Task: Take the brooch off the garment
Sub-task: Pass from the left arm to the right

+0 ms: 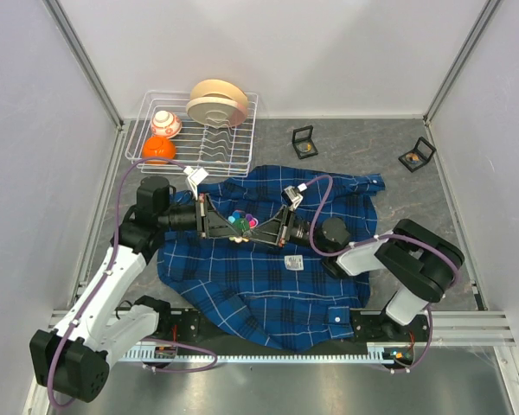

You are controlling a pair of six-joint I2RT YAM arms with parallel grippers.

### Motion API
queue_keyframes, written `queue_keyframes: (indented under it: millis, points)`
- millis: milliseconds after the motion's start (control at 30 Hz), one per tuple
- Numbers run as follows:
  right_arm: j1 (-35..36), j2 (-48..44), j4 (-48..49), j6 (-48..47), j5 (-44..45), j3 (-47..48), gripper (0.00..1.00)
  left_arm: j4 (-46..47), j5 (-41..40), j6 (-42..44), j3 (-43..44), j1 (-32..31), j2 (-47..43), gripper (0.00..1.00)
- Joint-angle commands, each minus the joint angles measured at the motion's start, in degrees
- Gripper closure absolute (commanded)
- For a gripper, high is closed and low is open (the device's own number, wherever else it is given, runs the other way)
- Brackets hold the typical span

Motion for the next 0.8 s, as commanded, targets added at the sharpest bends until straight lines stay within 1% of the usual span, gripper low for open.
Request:
queue_keyframes:
  millis: [0, 33, 167, 233, 367, 433, 533, 600, 667, 700, 767]
  points:
    - [-1.0, 3.8, 16.1, 1.8, 7.4, -3.1, 1.0, 3.9, 9.5, -1.2, 2.1, -0.6, -3.2, 0.98]
    - [-1.0, 3.3, 15.9, 1.5, 8.9, -3.5, 0.99, 3.9, 9.5, -1.3, 2.1, -0.6, -3.4, 0.98]
    - [-0.5, 0.7, 11.7, -0.9, 9.2, -3.1, 0.96, 4.2, 9.8, -1.4, 1.8, -0.6, -3.6, 0.98]
    - [-0.2, -0.4, 10.1, -2.3, 9.4, -2.9, 0.92, 4.4, 9.9, -1.8, 1.7, -0.7, -3.4, 0.98]
    - [-0.2, -4.3, 2.2, -5.9, 8.6, -2.0, 0.88, 4.7, 9.6, -2.1, 1.6, -0.7, -3.7, 0.98]
    - [0.0, -5.5, 0.4, -8.4, 7.9, -1.5, 0.86, 4.8, 9.5, -2.1, 1.6, -0.7, -3.9, 0.98]
    - [0.7, -9.6, -1.0, -12.1, 9.2, -2.4, 0.83, 4.7, 8.4, -2.5, 1.3, -0.7, -3.4, 0.98]
    - [0.9, -10.5, -2.0, -13.7, 7.9, -1.5, 0.81, 4.8, 7.9, -3.1, 0.9, -0.7, -3.1, 0.98]
    - [1.6, -10.9, -2.4, -15.4, 7.0, -0.4, 0.77, 4.8, 7.4, -3.6, 0.4, -0.7, -2.5, 0.98]
    - [1.6, -10.9, -3.0, -15.8, 6.2, 0.1, 0.73, 4.9, 7.4, -3.8, 0.3, -0.6, -2.4, 0.98]
    - [1.8, -11.1, -4.2, -16.5, 5.3, 0.9, 0.68, 4.9, 7.3, -3.9, 0.1, -0.6, -2.4, 0.98]
